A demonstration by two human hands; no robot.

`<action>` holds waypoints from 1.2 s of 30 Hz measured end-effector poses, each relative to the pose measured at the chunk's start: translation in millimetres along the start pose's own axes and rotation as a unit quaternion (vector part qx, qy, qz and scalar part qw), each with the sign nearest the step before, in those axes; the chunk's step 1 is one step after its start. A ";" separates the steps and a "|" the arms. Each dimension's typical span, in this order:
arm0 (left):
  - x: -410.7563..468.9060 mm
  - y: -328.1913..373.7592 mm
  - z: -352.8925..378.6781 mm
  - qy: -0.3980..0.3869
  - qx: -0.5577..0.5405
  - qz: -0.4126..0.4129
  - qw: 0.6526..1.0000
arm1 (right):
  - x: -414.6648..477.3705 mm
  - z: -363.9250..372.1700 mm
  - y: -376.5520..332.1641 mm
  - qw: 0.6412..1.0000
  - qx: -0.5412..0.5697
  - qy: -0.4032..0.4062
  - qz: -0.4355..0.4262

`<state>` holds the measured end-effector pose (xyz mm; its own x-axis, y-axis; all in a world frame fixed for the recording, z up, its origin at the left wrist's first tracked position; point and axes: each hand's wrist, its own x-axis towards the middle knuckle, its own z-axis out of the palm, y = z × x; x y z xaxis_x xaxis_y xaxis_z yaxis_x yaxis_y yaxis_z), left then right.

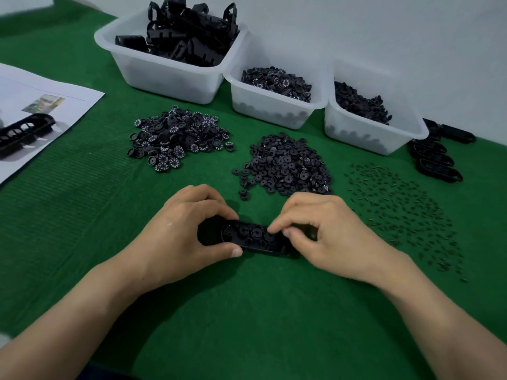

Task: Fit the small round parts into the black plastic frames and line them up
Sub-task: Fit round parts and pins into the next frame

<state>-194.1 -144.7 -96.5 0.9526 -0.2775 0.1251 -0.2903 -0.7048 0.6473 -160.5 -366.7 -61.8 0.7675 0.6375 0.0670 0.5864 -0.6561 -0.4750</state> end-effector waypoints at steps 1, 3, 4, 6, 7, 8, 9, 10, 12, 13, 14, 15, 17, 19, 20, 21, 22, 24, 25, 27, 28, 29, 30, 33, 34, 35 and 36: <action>0.0 0.8 -0.3 -0.001 0.002 -0.001 1.000 | -2.0 -4.1 1.1 1.000 0.019 0.018 0.011; -0.1 3.9 0.3 -0.006 0.010 0.001 1.000 | -8.8 -17.9 6.8 0.995 0.057 0.077 0.040; 0.4 6.6 1.6 -0.010 0.015 0.007 1.000 | -14.4 -26.2 11.5 0.990 0.074 0.104 0.055; 1.8 14.6 7.2 -0.022 0.022 0.022 0.999 | -29.6 -41.7 22.8 0.982 0.104 0.135 0.087; 3.2 20.3 11.8 -0.030 0.022 0.031 0.999 | -39.0 -48.0 28.9 0.978 0.115 0.143 0.102; 5.0 26.8 17.4 -0.040 0.022 0.040 0.998 | -49.6 -53.8 35.4 0.974 0.121 0.152 0.118; 7.2 33.9 23.8 -0.051 0.023 0.050 0.997 | -60.6 -59.4 42.3 0.970 0.126 0.162 0.133; 9.7 41.4 30.8 -0.062 0.023 0.061 0.996 | -71.9 -64.6 49.4 0.965 0.129 0.173 0.149; 15.9 57.0 44.8 -0.081 0.022 0.081 0.993 | -93.8 -73.9 64.3 0.956 0.132 0.192 0.177; 19.3 64.9 51.8 -0.088 0.022 0.090 0.992 | -103.9 -77.3 71.6 0.952 0.133 0.198 0.190; 22.7 72.8 58.6 -0.095 0.021 0.096 0.991 | -113.1 -79.3 78.3 0.949 0.134 0.200 0.203; 25.9 80.4 65.1 -0.102 0.020 0.101 0.990 | -120.9 -80.0 83.9 0.947 0.134 0.200 0.214; 31.9 95.0 77.7 -0.112 0.016 0.107 0.988 | -132.5 -77.7 92.0 0.948 0.124 0.187 0.225; 36.2 108.2 88.6 -0.118 0.012 0.110 0.987 | -137.3 -71.7 94.9 0.961 0.094 0.157 0.209; 37.7 114.1 93.9 -0.119 0.010 0.110 0.987 | -137.2 -68.5 94.7 0.968 0.073 0.139 0.194; 38.5 119.3 99.0 -0.117 0.009 0.109 0.987 | -135.7 -65.6 94.2 0.975 0.049 0.121 0.177; 38.6 123.6 103.8 -0.112 0.008 0.106 0.988 | -133.4 -63.3 93.6 0.981 0.025 0.103 0.160; 36.3 128.7 110.8 -0.101 0.003 0.094 0.990 | -126.6 -60.2 92.2 0.988 -0.018 0.068 0.138; 34.8 129.6 113.0 -0.097 0.000 0.087 0.991 | -122.9 -59.2 91.4 0.989 -0.037 0.049 0.134; 32.1 129.1 115.0 -0.091 -0.007 0.075 0.993 | -117.0 -57.2 90.9 0.989 -0.067 0.013 0.134; 30.8 128.0 114.9 -0.086 -0.008 0.072 0.994 | -114.8 -56.0 91.3 0.988 -0.076 -0.002 0.135; 29.8 126.9 114.5 -0.080 -0.008 0.069 0.994 | -113.1 -55.0 91.6 0.988 -0.080 -0.011 0.134; 28.9 126.0 113.9 -0.076 -0.006 0.067 0.995 | -112.0 -54.5 91.3 0.988 -0.080 -0.016 0.134; 26.7 123.7 112.4 -0.073 -0.001 0.067 0.995 | -112.1 -54.2 88.8 0.989 -0.061 -0.031 0.132; 26.2 123.2 112.0 -0.072 0.000 0.068 0.995 | -113.0 -54.2 87.7 0.989 -0.056 -0.037 0.131; 25.8 123.0 111.6 -0.073 0.002 0.068 0.995 | -113.9 -54.5 86.9 0.989 -0.052 -0.042 0.130; 25.8 123.0 111.4 -0.073 0.003 0.069 0.995 | -114.8 -54.9 86.7 0.989 -0.049 -0.043 0.131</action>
<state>-215.4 -311.3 -97.5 0.8800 -0.4641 0.1013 -0.4188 -0.6572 0.6267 -183.6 -519.0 -62.5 0.8737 0.4703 -0.1244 0.3964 -0.8365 -0.3783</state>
